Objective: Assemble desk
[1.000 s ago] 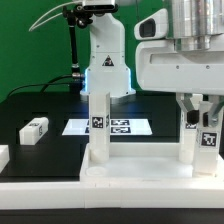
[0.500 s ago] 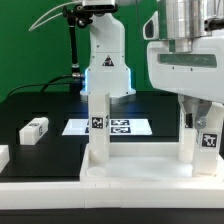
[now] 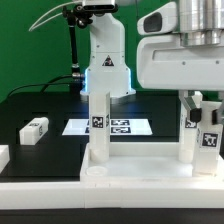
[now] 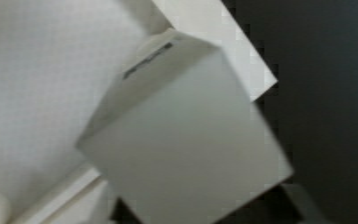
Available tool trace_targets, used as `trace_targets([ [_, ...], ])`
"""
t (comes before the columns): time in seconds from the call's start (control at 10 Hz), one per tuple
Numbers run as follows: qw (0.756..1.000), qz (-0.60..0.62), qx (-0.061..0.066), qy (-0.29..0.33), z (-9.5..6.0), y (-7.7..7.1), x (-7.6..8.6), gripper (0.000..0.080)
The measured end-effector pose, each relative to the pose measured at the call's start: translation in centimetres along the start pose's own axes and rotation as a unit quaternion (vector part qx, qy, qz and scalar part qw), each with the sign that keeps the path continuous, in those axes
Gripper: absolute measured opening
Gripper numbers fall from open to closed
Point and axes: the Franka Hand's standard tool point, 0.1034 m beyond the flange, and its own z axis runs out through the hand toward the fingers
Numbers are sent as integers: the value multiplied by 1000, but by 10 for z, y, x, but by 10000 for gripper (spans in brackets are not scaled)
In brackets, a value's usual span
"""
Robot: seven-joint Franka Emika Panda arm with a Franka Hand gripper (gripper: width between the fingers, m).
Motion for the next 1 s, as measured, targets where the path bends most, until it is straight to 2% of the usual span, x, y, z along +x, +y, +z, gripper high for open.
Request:
trace_targets([
  [0.1, 1000, -31, 0, 2, -1, 3, -4, 469],
  [0.2, 998, -69, -1, 2, -1, 4, -2, 469],
  [0.3, 995, -97, -1, 2, 0, 5, -2, 605],
  [0.6, 992, -123, -1, 2, 0, 5, -2, 647],
  [0.8, 994, -112, -2, -7, 4, -4, -18, 649],
  [1.0, 995, -97, -4, -8, 8, -3, -19, 649],
])
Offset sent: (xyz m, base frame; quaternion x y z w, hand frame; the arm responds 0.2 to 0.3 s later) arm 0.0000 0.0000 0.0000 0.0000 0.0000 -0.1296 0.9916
